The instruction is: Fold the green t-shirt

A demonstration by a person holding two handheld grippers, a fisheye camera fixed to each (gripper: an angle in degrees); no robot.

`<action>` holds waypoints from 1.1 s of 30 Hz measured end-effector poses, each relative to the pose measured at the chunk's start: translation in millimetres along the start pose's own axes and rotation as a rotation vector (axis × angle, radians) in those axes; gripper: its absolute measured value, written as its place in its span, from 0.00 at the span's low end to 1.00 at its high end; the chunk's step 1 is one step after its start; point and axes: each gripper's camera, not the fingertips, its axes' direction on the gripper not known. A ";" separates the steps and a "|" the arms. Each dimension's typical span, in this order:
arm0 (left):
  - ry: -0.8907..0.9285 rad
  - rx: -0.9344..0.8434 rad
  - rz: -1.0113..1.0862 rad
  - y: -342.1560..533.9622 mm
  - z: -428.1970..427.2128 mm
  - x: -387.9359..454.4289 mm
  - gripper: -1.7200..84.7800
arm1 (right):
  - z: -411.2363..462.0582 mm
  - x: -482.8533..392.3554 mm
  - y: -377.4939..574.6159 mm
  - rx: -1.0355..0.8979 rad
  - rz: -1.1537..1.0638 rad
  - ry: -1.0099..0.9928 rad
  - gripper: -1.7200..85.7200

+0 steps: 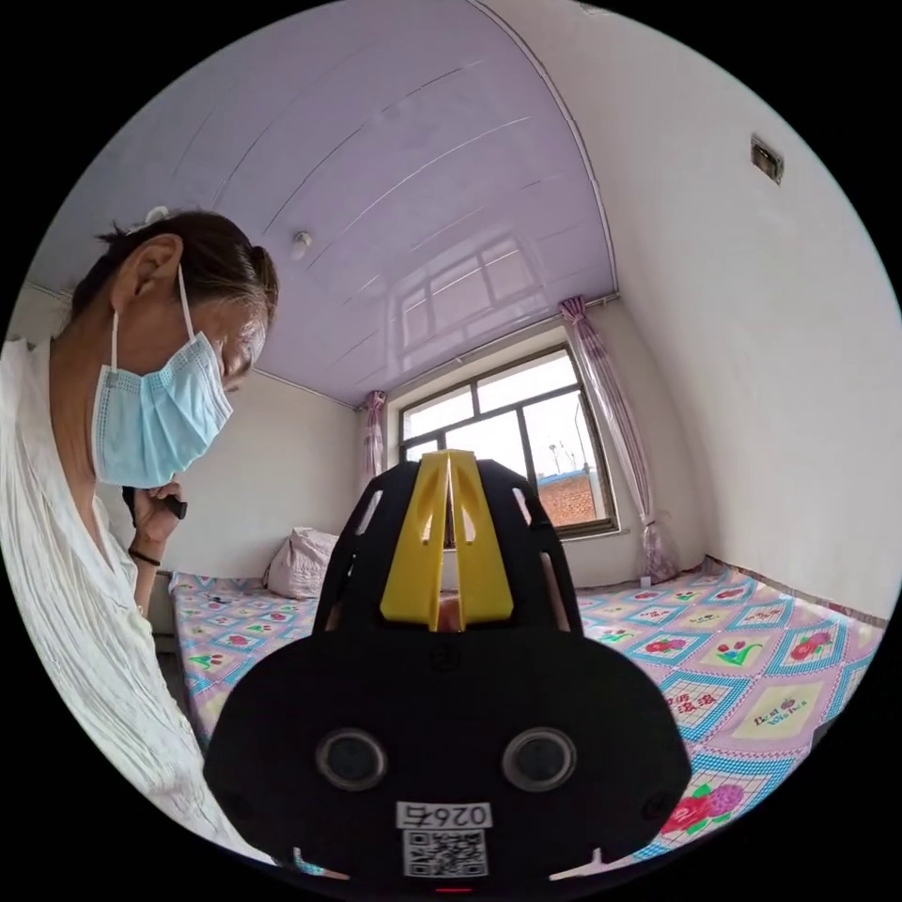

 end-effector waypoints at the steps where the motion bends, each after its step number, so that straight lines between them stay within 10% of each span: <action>1: -0.117 -0.052 -0.018 5.4 8.0 0.3 0.03 | 11.5 13.6 -0.1 -0.065 -0.001 -0.001 0.01; 17: -0.752 -1.082 -0.756 418.7 46.2 -108.0 0.12 | 274.2 213.6 257.5 -1.175 0.078 -0.108 0.05; 33: -0.643 -1.278 -1.296 668.6 74.0 -189.7 0.18 | 410.8 288.8 385.2 -1.535 -0.004 -0.158 0.12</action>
